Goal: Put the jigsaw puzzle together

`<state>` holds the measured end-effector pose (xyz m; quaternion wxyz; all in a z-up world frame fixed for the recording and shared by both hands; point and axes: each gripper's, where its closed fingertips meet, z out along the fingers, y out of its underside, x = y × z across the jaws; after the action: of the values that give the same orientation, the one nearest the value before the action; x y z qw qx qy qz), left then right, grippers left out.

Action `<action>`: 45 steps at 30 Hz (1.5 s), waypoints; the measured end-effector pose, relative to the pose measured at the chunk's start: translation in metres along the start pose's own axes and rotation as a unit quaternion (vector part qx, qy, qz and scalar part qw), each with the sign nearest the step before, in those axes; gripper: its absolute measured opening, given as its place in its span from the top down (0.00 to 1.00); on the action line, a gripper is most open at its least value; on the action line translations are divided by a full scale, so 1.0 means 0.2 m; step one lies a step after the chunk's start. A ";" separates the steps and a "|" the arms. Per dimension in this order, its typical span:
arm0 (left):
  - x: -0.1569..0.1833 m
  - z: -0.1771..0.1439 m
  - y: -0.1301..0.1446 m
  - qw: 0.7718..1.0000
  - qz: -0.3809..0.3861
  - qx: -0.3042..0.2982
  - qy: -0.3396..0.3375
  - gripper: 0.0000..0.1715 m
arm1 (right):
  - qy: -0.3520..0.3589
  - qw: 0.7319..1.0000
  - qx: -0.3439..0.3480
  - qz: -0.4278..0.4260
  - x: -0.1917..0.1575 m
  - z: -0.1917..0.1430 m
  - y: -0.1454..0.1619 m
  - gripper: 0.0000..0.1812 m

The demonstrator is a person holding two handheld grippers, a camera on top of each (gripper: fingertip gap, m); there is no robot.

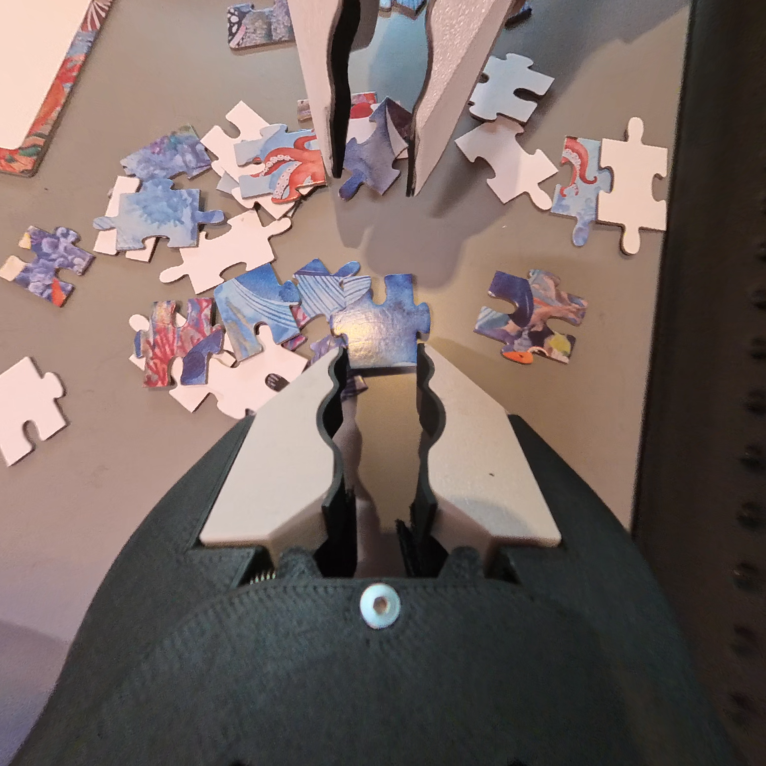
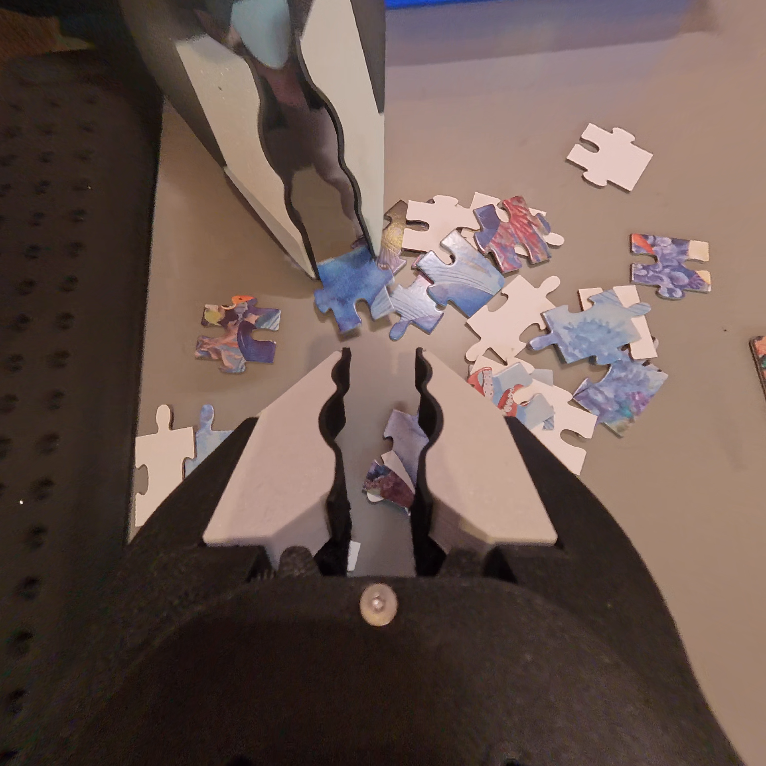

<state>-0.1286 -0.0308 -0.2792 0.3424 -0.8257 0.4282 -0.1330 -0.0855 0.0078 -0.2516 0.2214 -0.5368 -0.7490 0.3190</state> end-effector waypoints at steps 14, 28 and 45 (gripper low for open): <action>0.16 -0.28 0.28 0.993 0.044 -0.080 0.074 0.75 | 0.011 1.000 0.002 0.007 0.04 0.04 -0.02 0.78; 0.06 -0.26 0.11 0.998 0.035 -0.025 0.039 0.68 | -0.034 0.992 -0.106 -0.066 0.22 0.27 -0.12 0.69; 0.04 -0.24 0.06 0.999 0.030 -0.010 0.043 0.68 | -0.090 0.987 -0.096 -0.090 0.19 0.29 -0.07 0.80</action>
<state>-0.1554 -0.0635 -0.2533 0.3193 -0.8093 0.4686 -0.1533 -0.1466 0.0257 -0.2831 0.1287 -0.4549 -0.8384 0.2712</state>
